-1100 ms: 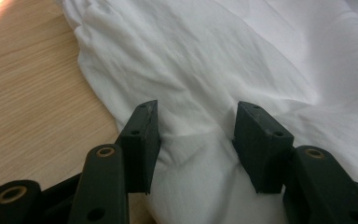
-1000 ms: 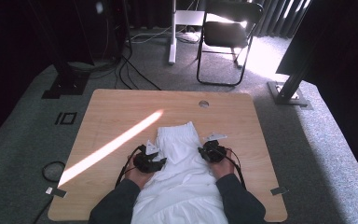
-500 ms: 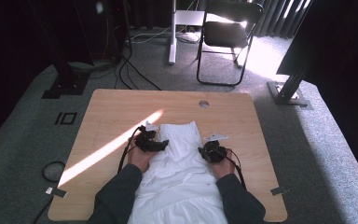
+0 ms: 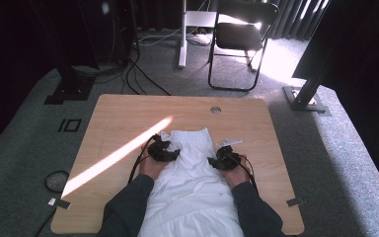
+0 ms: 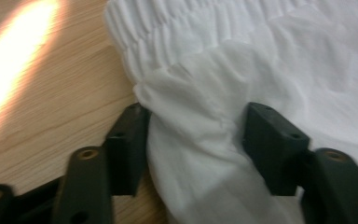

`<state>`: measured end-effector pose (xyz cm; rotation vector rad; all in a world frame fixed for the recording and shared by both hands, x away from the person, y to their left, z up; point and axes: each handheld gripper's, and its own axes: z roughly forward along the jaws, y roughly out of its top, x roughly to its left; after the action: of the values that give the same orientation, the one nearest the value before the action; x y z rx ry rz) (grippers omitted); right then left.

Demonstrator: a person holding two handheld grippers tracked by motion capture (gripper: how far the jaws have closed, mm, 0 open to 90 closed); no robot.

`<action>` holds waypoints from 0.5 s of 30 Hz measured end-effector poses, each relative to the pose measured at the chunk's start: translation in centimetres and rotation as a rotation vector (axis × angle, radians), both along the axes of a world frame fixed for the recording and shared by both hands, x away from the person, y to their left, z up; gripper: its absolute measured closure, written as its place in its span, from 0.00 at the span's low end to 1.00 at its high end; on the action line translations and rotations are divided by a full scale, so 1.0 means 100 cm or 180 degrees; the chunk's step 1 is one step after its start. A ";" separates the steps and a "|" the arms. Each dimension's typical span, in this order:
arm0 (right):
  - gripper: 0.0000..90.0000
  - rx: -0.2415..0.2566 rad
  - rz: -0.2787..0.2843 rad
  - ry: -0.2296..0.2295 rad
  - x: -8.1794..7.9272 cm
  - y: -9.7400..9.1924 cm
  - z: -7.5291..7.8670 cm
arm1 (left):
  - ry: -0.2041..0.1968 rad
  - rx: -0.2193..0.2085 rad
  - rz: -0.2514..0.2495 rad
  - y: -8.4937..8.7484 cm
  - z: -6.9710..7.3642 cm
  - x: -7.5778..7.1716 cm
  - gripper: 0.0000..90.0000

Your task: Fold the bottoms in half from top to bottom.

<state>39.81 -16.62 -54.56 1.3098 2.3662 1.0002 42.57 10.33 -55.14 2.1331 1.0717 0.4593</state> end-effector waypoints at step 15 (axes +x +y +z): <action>0.18 -0.0311 0.0095 -0.0095 0.062 0.026 -0.001 | 0.0016 0.0022 0.0019 -0.002 0.001 0.000 0.54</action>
<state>46.03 -13.97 -54.68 1.2195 2.3866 0.8936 42.59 10.18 -55.06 2.1387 1.0811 0.4612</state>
